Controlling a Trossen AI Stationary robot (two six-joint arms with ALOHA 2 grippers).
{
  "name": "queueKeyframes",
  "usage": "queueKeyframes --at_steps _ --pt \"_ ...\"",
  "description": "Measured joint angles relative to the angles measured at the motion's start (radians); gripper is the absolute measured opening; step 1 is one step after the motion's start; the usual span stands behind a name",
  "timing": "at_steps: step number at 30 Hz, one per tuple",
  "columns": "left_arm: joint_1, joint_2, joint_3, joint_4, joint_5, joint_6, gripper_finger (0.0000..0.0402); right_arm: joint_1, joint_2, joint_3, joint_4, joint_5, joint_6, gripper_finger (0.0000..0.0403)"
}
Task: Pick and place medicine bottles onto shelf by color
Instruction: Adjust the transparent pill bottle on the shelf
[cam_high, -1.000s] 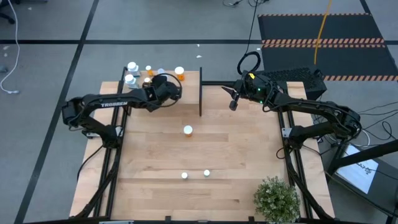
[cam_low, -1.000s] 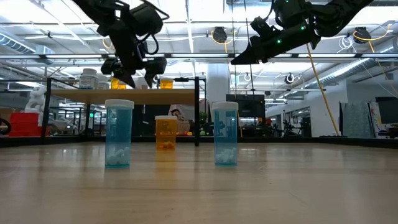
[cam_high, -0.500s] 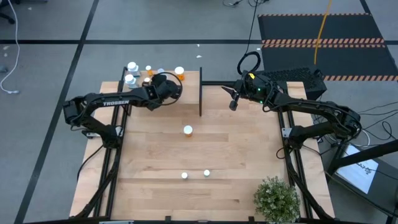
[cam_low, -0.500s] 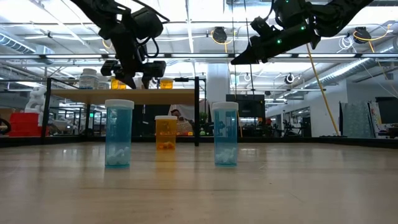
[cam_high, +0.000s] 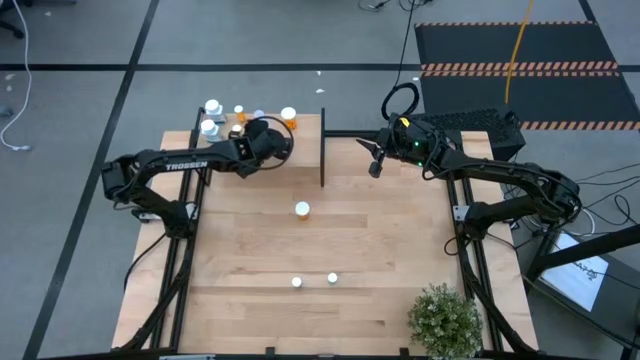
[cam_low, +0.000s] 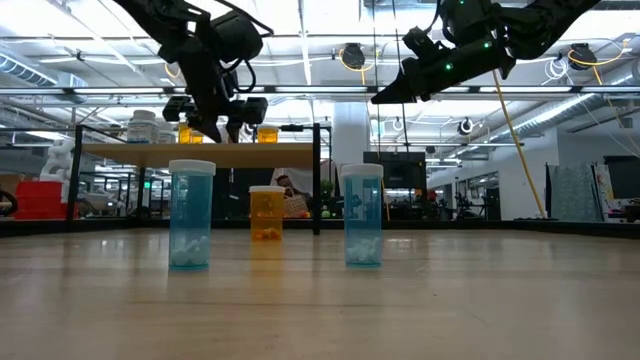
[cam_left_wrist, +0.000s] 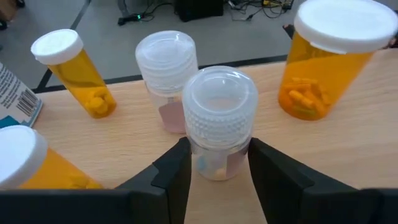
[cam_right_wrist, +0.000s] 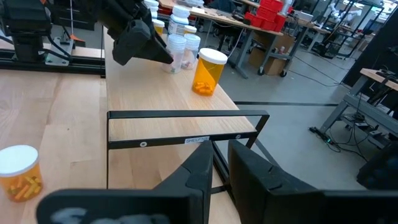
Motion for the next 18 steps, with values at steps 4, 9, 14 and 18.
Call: queueKeyframes --at_steps 4,9,14,18 --pt "-0.014 -0.016 0.0 -0.007 0.007 0.014 0.0154 0.0 0.0 0.0 0.0 0.0 0.0 0.0047" --pt "-0.036 -0.05 -0.002 -0.04 0.015 0.067 0.0154 0.0 0.0 0.0 0.0 0.0 0.0 0.0047" --pt "-0.036 -0.091 -0.001 -0.078 0.033 0.161 0.0154 0.0 0.0 0.0 0.0 0.0 0.0 0.0047" --pt "-0.019 -0.108 -0.002 -0.129 0.044 0.175 0.0154 0.0 0.0 0.0 0.001 0.0 0.0 0.0047"
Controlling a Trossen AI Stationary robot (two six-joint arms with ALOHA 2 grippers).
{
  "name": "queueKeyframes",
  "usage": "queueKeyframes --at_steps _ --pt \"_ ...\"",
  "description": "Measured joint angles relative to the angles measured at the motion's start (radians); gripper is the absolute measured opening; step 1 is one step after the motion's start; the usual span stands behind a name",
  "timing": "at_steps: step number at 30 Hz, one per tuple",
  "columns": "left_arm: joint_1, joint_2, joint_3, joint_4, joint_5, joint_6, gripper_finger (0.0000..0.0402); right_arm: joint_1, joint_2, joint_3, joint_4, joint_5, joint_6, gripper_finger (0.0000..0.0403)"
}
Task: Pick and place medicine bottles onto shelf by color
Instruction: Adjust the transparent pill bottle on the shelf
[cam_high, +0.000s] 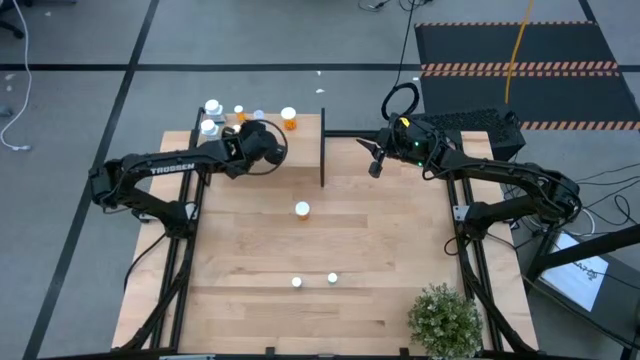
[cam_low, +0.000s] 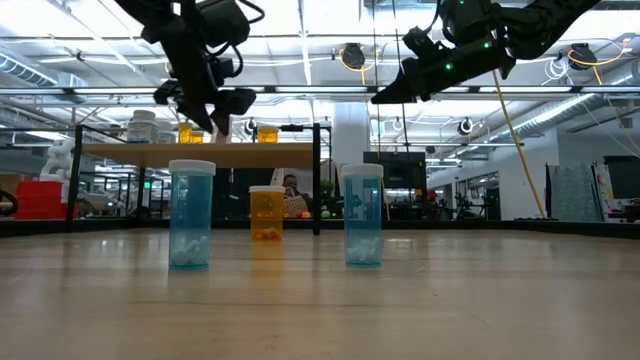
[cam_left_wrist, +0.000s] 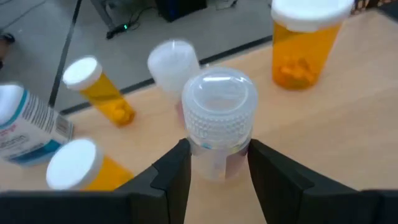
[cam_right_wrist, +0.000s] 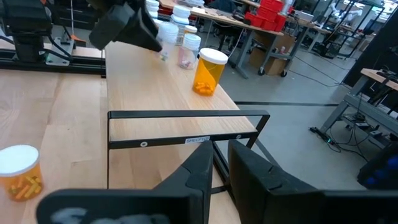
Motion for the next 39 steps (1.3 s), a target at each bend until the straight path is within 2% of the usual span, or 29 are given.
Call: queueKeyframes --at_steps 15,39 --pt "0.008 0.01 0.001 -0.032 0.015 -0.088 0.0154 0.0 0.0 0.0 -0.001 0.0 0.001 0.0047" --pt "0.01 0.01 0.001 -0.035 0.016 -0.06 0.0154 0.0 0.0 0.0 -0.001 0.0 0.001 0.0047"
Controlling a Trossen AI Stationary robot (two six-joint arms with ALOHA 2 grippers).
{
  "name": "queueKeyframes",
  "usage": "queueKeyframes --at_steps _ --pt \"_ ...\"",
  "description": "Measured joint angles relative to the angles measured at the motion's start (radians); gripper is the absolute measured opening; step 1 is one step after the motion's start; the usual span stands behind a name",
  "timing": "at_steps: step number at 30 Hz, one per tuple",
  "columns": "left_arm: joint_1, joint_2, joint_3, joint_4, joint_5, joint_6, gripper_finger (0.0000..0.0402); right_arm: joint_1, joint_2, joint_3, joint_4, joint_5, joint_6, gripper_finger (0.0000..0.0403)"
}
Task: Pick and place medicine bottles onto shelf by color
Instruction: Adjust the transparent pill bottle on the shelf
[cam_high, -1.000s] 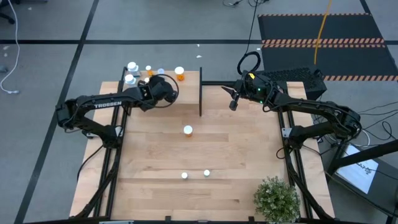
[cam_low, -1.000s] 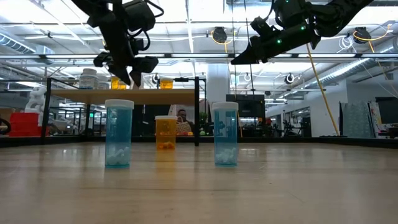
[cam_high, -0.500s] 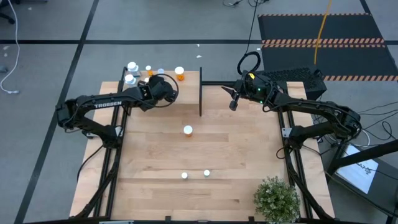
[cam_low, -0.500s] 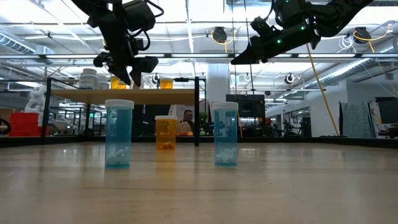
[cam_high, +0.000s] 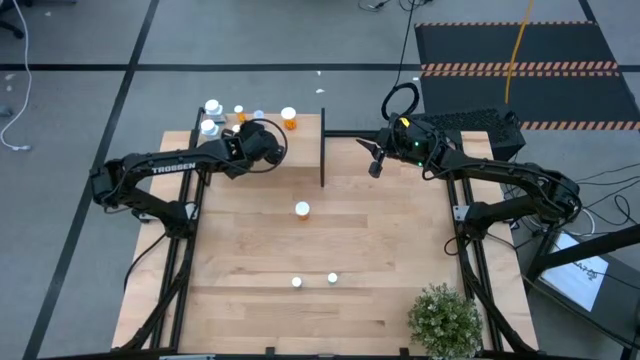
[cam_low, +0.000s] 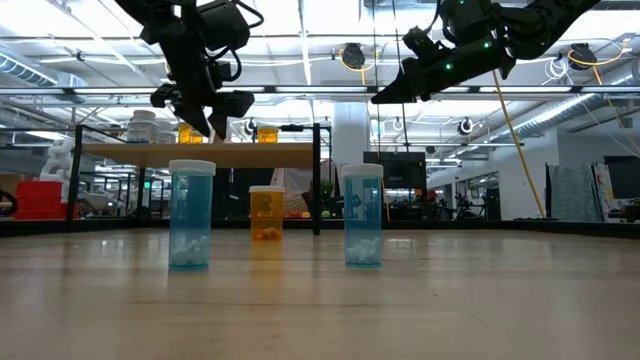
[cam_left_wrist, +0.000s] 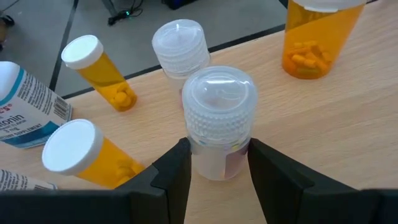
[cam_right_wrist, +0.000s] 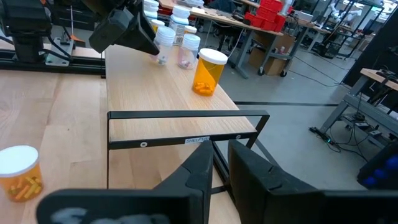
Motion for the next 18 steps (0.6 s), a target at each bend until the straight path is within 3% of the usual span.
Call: queueKeyframes --at_steps 13,18 --pt "0.0 0.0 -0.003 0.001 0.0 -0.043 0.0154 0.0 0.0 0.0 0.0 0.0 0.0 0.0047" --pt "0.0 -0.001 -0.056 0.074 -0.009 -0.054 0.0154 0.0 0.0 0.0 0.0 0.0 0.0 0.0047"
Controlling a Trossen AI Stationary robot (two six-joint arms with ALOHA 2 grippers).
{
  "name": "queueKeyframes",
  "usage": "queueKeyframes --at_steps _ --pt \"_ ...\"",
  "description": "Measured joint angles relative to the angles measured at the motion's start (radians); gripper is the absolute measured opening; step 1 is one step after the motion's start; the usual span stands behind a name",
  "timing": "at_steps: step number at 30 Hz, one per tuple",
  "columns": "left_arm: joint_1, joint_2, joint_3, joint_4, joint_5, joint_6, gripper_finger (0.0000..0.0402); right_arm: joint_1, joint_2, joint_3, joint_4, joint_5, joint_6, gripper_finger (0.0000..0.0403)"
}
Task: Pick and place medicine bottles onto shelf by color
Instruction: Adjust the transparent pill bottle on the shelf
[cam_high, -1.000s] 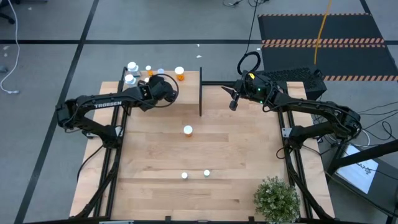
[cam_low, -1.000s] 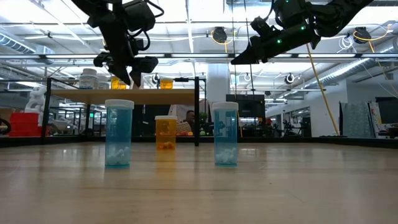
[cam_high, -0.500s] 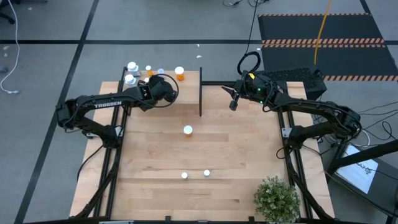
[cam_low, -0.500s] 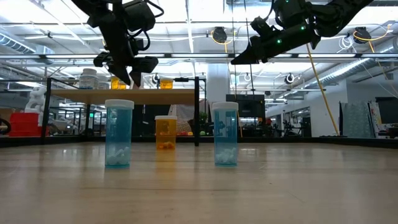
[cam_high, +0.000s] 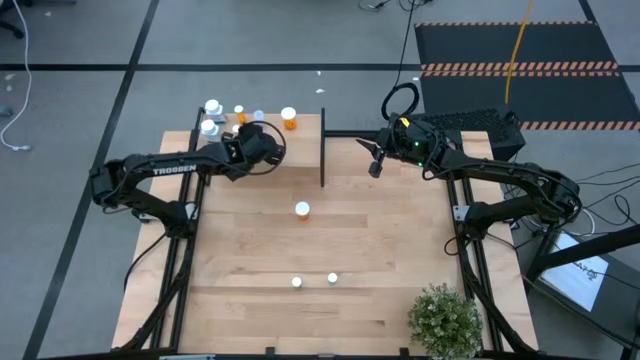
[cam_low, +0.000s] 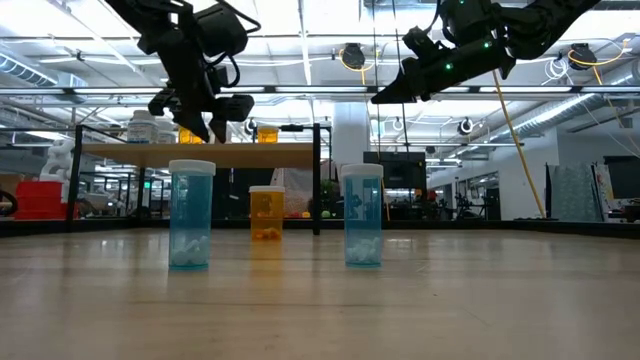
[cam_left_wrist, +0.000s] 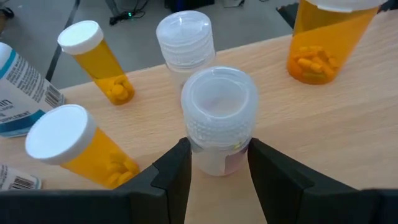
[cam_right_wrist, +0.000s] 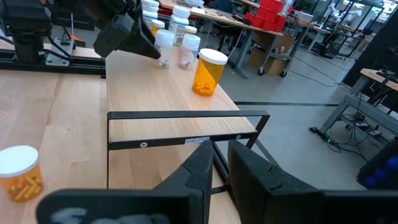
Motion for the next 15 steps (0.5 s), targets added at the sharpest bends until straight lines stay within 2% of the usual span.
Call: queueKeyframes --at_steps 11,15 --pt "-0.006 0.0 -0.006 0.013 -0.003 0.004 0.0156 0.0 0.0 0.0 0.0 0.0 0.0 0.0047" --pt "-0.006 0.002 -0.008 0.01 0.0 -0.012 0.0177 0.0 0.0 0.0 0.0 0.0 -0.001 0.0047"
